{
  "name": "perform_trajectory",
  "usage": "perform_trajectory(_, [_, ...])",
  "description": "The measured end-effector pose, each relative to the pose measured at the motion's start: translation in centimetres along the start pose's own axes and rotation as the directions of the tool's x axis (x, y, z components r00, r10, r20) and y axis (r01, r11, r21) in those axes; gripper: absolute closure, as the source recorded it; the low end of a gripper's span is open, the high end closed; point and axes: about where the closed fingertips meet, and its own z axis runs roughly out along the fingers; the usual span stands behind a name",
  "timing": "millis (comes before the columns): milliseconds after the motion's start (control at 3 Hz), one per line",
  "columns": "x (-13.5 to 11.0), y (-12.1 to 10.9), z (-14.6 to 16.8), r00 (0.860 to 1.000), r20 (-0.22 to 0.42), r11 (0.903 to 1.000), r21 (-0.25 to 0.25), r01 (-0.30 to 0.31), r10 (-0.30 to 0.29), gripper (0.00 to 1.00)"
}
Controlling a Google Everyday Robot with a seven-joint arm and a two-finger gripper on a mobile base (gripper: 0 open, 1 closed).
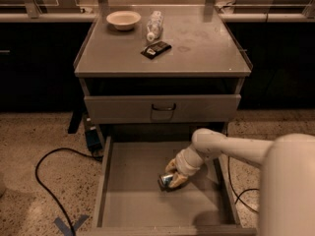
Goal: Pick redbull can from middle drawer and place on counter
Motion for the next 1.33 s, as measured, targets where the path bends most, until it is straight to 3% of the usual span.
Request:
perform_trajectory(333, [-6.4,3.5,-6.1,0.984,0.089,0.9822,0.122,0.142,-0.154,1.00])
perform_trajectory(667, [-14.0,9.6,-11.1,0.939,0.198,0.9493,0.197,0.245,-0.283,1.00])
perform_trajectory(1000, [-19.3,12.6,-17.2,0.874,0.288,0.9083,0.275,0.315,-0.391,1.00])
perform_trajectory(1333, [-19.3,13.4,-28.5,0.860,0.268,0.8610,0.404,0.309,-0.434,1.00])
